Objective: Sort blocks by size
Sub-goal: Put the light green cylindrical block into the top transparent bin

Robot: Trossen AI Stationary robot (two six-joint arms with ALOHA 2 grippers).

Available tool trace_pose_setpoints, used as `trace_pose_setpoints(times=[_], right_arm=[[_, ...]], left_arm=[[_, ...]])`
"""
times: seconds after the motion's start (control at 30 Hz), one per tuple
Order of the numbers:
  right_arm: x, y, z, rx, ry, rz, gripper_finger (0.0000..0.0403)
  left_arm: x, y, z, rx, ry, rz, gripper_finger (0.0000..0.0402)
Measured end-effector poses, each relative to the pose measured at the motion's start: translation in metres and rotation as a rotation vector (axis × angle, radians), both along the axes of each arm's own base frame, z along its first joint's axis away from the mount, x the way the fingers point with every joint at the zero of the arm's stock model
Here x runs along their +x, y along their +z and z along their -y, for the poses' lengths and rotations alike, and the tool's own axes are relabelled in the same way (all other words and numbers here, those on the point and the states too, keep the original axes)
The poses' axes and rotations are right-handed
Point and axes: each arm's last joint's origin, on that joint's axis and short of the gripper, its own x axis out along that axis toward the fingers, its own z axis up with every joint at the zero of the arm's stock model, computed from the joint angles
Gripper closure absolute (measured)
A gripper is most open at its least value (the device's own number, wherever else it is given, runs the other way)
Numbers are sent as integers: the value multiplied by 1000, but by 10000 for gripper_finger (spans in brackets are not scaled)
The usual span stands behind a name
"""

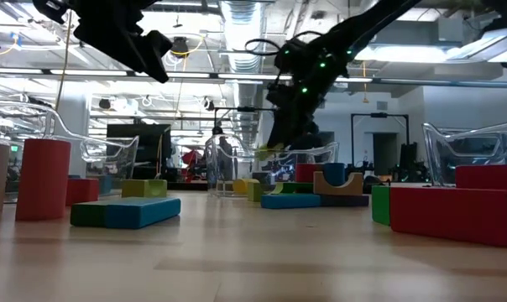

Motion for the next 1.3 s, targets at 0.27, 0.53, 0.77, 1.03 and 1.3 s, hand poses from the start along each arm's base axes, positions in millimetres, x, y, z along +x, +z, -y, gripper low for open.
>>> trace_pose_setpoints(times=[0.27,0.53,0.77,1.03,1.3], right_arm=[[15,-15,10,62,10,-136,232],[15,-27,14,86,10,-194,230],[14,-27,11,79,46,-221,226],[14,-27,10,72,58,-221,177],[21,-22,4,48,92,-202,153]], left_arm=[[0,0,0,-6,5,3,203],[0,0,0,-8,7,3,203],[0,0,0,-12,10,2,202],[1,1,0,-17,14,8,202],[1,1,0,-19,17,8,202]])
